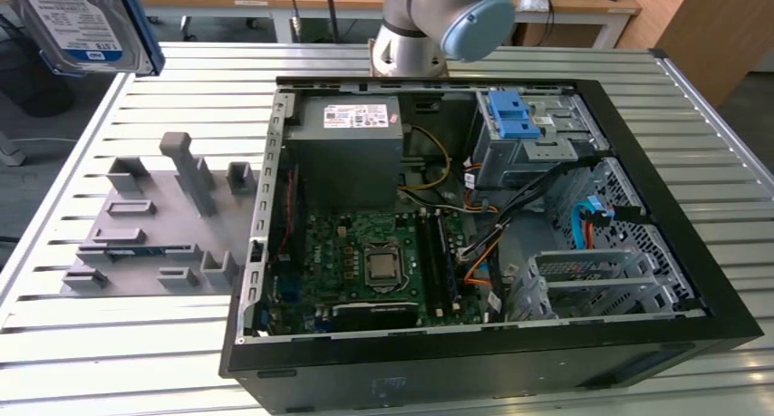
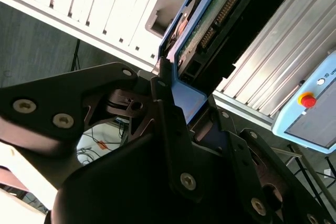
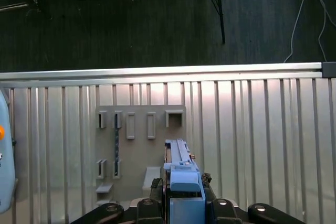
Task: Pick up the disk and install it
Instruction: 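Pick up the disk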
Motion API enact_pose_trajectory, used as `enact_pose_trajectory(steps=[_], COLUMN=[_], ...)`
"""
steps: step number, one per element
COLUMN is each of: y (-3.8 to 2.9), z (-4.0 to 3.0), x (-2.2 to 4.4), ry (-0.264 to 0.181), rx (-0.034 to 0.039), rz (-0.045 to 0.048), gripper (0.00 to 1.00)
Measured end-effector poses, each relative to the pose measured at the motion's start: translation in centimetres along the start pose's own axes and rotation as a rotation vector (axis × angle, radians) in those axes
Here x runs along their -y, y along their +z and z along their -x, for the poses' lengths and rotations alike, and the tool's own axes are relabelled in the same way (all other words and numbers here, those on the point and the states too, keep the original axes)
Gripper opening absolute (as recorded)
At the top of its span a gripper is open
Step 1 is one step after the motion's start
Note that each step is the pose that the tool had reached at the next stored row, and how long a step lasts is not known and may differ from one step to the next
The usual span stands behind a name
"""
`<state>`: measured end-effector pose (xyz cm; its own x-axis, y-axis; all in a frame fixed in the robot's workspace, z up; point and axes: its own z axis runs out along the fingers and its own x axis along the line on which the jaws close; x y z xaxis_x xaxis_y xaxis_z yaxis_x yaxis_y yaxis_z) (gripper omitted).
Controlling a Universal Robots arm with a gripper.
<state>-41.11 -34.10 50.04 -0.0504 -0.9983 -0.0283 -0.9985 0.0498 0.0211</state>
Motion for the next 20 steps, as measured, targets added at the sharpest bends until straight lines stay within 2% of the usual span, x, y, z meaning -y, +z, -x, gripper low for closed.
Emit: enact_pose_trajectory(steps=[9, 12, 17, 20], y=[-0.01, -0.02, -0.04, -0.04], z=[-0.01, 0.01, 0.08, 0.10], x=[0.16, 0.65, 1.84, 2.20], ry=[0.000, 0.000, 0.000, 0.000], rx=[-0.0002, -0.0002, -0.0002, -0.0002], rz=[0.0002, 0.0002, 0.0005, 0.0005], gripper=[0.37, 0.37, 0.37, 0.37])
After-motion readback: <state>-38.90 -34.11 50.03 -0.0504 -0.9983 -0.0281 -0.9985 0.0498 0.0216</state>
